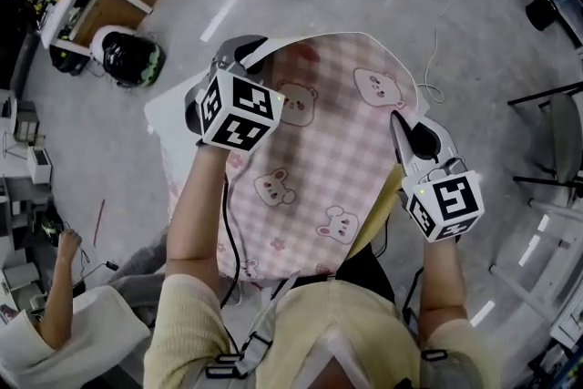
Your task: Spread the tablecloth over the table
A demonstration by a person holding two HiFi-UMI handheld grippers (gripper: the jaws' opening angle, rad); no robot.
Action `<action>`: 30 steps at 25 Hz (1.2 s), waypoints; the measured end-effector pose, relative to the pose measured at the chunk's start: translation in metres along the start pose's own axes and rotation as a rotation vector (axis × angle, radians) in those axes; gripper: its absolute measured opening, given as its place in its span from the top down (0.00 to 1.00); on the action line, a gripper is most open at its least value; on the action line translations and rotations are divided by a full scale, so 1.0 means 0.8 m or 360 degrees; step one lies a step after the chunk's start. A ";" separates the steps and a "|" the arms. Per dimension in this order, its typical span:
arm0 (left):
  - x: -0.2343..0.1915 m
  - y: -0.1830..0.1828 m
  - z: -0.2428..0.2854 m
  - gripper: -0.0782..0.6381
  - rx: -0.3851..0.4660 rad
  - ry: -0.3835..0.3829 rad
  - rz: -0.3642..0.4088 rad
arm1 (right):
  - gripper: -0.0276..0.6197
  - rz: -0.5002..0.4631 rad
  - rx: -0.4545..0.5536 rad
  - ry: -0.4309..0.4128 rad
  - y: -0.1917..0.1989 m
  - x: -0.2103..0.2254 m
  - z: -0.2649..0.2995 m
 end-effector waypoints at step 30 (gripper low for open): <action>0.102 -0.034 0.180 0.87 -0.0099 0.0344 0.0328 | 0.93 0.0123 -0.0283 0.0269 0.118 0.105 0.009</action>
Point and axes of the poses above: the fingertips, and each gripper's own axes: z forward along the fingers, x to its right, y out of its underside, the point moved 7 cm from there along -z, backward along the fingers, and after that the axes turned 6 degrees about -z, right-handed, at the moved point
